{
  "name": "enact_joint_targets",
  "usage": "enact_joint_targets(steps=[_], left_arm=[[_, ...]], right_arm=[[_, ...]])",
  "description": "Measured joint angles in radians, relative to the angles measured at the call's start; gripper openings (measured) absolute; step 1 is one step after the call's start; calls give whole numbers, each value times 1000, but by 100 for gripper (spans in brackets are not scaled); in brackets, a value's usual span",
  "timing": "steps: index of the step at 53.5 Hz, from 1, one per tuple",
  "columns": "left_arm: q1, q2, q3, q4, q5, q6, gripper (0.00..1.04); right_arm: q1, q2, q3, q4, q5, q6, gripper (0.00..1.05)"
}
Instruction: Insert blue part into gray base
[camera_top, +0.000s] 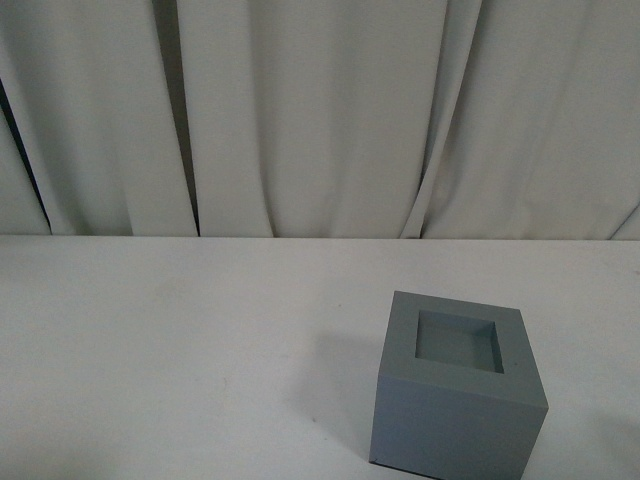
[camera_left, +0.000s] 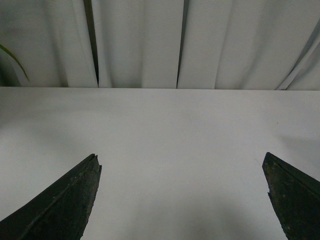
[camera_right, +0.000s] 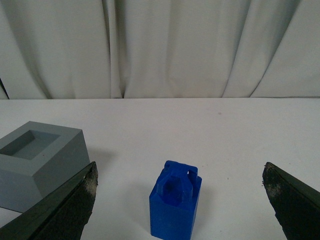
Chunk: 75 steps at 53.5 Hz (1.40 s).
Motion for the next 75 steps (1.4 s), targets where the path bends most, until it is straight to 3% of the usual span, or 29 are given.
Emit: enact_joint_targets(steps=[49, 51, 54, 56, 67, 75], left_arm=[[0, 0, 0, 0, 0, 0, 99], [0, 0, 0, 0, -1, 0, 99], [0, 0, 0, 0, 1, 0, 99], [0, 0, 0, 0, 0, 0, 99], [0, 0, 0, 0, 0, 0, 99], [0, 0, 0, 0, 0, 0, 99]], right_arm=[[0, 0, 0, 0, 0, 0, 97], [-23, 15, 10, -29, -86, -26, 97], [-112, 102, 39, -72, -346, -119, 97], [-125, 160, 64, -75, -420, -153, 97], [-150, 461, 328, -180, -538, -274, 97], [-153, 812, 681, -527, -573, -547, 97]])
